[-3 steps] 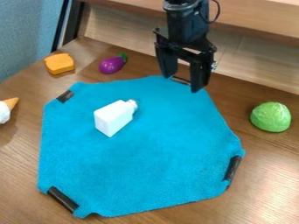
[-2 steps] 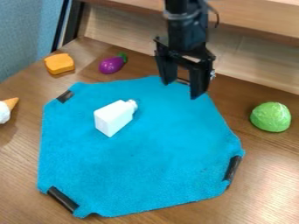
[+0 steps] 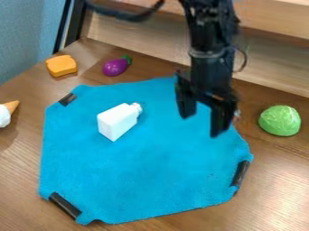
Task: Fold the cloth from right to left
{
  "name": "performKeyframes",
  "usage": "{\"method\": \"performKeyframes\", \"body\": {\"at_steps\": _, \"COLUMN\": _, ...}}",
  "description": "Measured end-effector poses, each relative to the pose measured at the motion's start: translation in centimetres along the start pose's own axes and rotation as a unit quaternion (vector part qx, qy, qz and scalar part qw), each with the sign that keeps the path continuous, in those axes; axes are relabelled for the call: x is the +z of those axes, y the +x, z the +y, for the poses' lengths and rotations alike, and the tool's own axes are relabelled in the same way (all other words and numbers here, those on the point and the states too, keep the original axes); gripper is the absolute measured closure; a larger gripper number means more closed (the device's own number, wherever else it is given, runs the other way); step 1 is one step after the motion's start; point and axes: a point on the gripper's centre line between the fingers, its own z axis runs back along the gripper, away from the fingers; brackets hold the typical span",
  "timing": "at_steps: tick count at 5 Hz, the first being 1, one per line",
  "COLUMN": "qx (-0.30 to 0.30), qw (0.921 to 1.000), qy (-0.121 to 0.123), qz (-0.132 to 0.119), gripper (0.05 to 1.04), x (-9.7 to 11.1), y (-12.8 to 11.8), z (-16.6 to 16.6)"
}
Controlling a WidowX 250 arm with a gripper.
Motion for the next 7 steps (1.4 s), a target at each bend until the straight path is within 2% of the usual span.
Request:
{"method": "performKeyframes", "body": {"at_steps": 1, "qx": 0.016, "qw": 0.9998, "qy": -0.001, "qz": 0.015, "gripper": 0.083, "x": -1.9, "y": 0.2, "z": -2.5}}
{"method": "performKeyframes", "body": {"at_steps": 3, "qx": 0.068, "qw": 0.9965, "qy": -0.001, "qz": 0.048, "gripper": 0.083, "x": -5.2, "y": 0.5, "z": -4.6}}
{"method": "performKeyframes", "body": {"at_steps": 4, "qx": 0.087, "qw": 0.9952, "qy": 0.002, "qz": 0.045, "gripper": 0.118, "x": -6.1, "y": 0.6, "z": -4.8}}
{"method": "performKeyframes", "body": {"at_steps": 5, "qx": 0.097, "qw": 0.9948, "qy": 0.001, "qz": 0.029, "gripper": 0.386, "x": -6.4, "y": 0.8, "z": -4.9}}
{"method": "performKeyframes", "body": {"at_steps": 6, "qx": 0.097, "qw": 0.9950, "qy": 0.002, "qz": 0.026, "gripper": 0.678, "x": -6.5, "y": 0.9, "z": -4.9}}
{"method": "performKeyframes", "body": {"at_steps": 7, "qx": 0.088, "qw": 0.9956, "qy": -0.019, "qz": 0.029, "gripper": 0.889, "x": -6.4, "y": 1.2, "z": -5.7}}
